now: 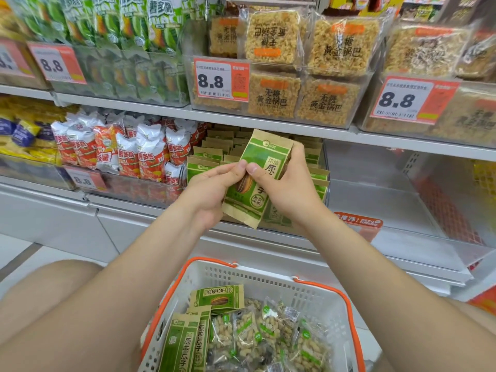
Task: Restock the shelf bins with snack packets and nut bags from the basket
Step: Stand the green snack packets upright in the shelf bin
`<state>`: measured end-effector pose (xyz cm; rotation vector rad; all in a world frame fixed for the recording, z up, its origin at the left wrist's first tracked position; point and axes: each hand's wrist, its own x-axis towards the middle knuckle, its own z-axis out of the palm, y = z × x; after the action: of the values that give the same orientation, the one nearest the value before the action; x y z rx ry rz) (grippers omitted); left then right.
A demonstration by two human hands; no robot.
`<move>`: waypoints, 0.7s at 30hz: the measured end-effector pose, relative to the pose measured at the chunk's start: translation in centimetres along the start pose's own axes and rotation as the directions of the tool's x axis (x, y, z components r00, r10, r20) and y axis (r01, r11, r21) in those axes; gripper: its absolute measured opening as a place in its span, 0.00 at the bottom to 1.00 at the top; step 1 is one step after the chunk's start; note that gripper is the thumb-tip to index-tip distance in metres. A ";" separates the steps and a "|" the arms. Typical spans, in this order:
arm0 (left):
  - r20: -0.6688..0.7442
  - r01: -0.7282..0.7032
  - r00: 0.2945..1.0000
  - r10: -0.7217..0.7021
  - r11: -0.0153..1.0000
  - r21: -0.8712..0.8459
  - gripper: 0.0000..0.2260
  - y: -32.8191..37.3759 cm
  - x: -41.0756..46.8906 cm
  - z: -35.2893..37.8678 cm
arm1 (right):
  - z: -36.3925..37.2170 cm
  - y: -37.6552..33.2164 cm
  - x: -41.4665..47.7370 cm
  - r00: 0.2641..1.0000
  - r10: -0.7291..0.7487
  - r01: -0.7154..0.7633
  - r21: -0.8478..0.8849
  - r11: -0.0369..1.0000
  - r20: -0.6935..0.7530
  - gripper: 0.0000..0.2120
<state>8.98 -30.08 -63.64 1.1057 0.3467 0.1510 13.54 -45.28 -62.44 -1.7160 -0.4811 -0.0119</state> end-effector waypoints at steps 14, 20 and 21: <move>0.159 -0.339 0.850 0.503 0.289 0.895 0.12 2.5 4.4 -2.0 | -0.4 -0.3 2.3 0.955 -0.213 0.192 -0.116 0.975 -0.206 0.17; 0.223 -0.138 0.881 0.417 -0.223 0.965 0.20 2.3 5.5 -2.7 | 0.6 1.4 2.9 0.968 -0.247 0.241 -0.097 0.966 -0.049 0.15; 0.223 -0.138 0.872 0.436 -0.217 0.966 0.18 2.5 5.6 -2.7 | 0.6 1.7 3.1 0.967 -0.251 0.245 -0.113 0.963 -0.039 0.15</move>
<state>13.41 -25.05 -63.59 2.8913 0.3450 0.4992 16.72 -43.93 -63.32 -1.7458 -0.6633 -0.2681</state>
